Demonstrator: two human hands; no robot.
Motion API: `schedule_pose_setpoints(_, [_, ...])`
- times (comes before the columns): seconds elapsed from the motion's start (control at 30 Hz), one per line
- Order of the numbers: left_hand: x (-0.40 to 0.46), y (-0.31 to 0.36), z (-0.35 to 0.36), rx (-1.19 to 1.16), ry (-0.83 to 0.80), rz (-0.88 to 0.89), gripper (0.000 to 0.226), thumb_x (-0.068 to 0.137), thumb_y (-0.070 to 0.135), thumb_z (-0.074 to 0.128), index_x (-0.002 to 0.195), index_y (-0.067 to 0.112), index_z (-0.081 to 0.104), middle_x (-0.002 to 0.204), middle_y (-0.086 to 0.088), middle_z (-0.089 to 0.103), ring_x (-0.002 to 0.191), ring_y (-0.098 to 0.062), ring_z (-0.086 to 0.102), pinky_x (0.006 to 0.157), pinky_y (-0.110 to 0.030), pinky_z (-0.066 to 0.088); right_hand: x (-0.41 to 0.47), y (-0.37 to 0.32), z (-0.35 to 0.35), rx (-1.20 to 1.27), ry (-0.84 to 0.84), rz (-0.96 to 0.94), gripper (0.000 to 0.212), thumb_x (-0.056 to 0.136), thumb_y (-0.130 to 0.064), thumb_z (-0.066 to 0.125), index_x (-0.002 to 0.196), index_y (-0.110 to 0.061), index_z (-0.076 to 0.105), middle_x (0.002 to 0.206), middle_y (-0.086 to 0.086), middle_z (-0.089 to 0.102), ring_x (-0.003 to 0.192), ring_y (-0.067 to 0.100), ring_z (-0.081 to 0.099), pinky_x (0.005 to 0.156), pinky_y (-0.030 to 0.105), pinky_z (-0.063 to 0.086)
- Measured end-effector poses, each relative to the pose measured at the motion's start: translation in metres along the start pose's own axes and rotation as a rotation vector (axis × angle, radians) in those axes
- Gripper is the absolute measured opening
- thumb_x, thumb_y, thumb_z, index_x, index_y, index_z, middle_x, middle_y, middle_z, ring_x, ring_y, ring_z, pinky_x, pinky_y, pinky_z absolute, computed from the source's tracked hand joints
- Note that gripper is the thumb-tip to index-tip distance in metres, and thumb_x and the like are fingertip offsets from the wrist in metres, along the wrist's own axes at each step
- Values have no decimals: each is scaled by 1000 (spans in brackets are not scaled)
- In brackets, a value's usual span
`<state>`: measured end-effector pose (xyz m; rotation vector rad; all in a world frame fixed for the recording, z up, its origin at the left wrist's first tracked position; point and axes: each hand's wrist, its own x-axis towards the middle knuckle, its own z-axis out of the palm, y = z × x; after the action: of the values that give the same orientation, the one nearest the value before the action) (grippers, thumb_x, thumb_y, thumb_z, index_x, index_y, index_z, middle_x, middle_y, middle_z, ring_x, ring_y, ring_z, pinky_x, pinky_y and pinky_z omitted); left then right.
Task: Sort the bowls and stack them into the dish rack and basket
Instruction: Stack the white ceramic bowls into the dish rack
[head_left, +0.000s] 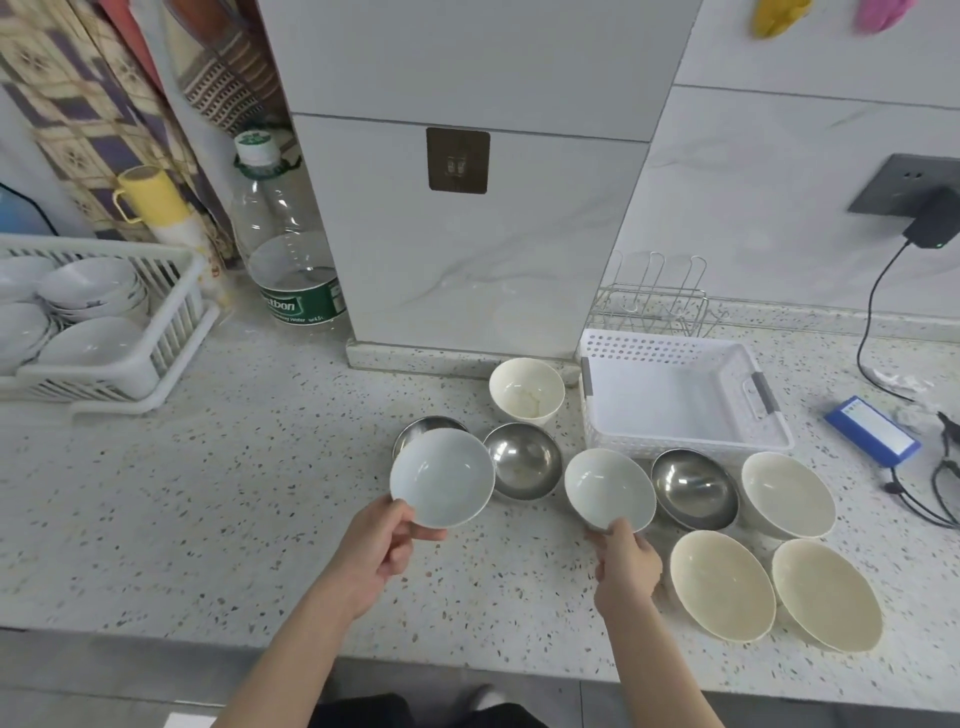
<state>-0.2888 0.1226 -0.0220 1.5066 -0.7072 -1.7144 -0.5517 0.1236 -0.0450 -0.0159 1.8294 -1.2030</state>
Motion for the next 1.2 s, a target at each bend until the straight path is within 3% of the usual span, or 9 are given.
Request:
schedule_pose_setpoints(0.07, [2, 5, -9, -6, -10, 0, 28, 93, 6, 43, 116, 7, 59, 91, -26, 74, 38, -7, 29, 36, -18, 22, -10, 7, 2, 59, 43, -24, 12, 84, -11, 47, 87, -7, 58, 80, 16, 71, 49, 14, 25, 46, 27, 25])
schedule_pose_setpoints(0.23, [7, 28, -43, -31, -23, 19, 27, 92, 5, 43, 112, 7, 61, 88, -26, 74, 37, -7, 29, 35, -18, 21, -39, 16, 24, 178, 154, -146, 24, 83, -14, 49, 104, -7, 59, 83, 13, 73, 57, 11, 35, 53, 26, 31])
schedule_pose_setpoints(0.4, [15, 65, -114, -25, -36, 88, 28, 91, 6, 45, 112, 6, 62, 89, -26, 74, 39, -10, 27, 38, -20, 20, -88, 17, 89, 253, 168, -313, 4, 73, -18, 50, 75, -15, 52, 72, 13, 64, 55, 13, 28, 49, 30, 22])
schedule_pose_setpoints(0.53, [15, 101, -196, -13, -16, 161, 28, 91, 6, 43, 111, 7, 62, 87, -25, 75, 37, -10, 26, 39, -21, 19, -147, 29, 170, 306, 116, -366, 9, 69, -17, 50, 61, -17, 45, 56, -1, 42, 50, 12, 31, 50, 27, 23])
schedule_pose_setpoints(0.6, [15, 119, -241, -3, -16, 206, 29, 92, 7, 42, 112, 10, 63, 86, -24, 75, 37, -10, 27, 37, -20, 20, -173, 39, 210, 316, 59, -351, 12, 73, -13, 50, 62, -16, 47, 55, -1, 53, 45, 10, 30, 49, 25, 21])
schedule_pose_setpoints(0.7, [14, 143, -305, 1, -14, 266, 29, 92, 7, 42, 112, 10, 63, 86, -24, 75, 37, -9, 27, 37, -19, 20, -209, 54, 265, 278, -25, -344, 9, 77, -11, 51, 69, -14, 53, 70, 13, 69, 39, 7, 25, 38, 18, 22])
schedule_pose_setpoints(0.97, [16, 189, -435, -31, 33, 293, 27, 90, 11, 47, 111, 5, 63, 87, -25, 74, 37, -9, 27, 38, -19, 21, -289, 79, 380, 127, -202, -454, 11, 77, -7, 51, 68, -7, 54, 66, 18, 72, 42, 11, 22, 37, 20, 21])
schedule_pose_setpoints(1.1, [26, 204, -472, -96, 61, 330, 32, 83, 19, 53, 111, 7, 64, 88, -26, 74, 37, -7, 27, 37, -18, 22, -307, 74, 419, 7, -273, -581, 12, 75, -17, 54, 75, -9, 64, 66, 13, 72, 39, 5, 38, 45, 25, 31])
schedule_pose_setpoints(1.2, [37, 214, -492, -110, 89, 344, 26, 91, 11, 48, 112, 8, 63, 87, -27, 74, 35, -7, 30, 36, -17, 22, -314, 66, 446, -83, -340, -653, 17, 68, -25, 52, 76, -15, 63, 61, 3, 72, 47, 0, 55, 53, 28, 36])
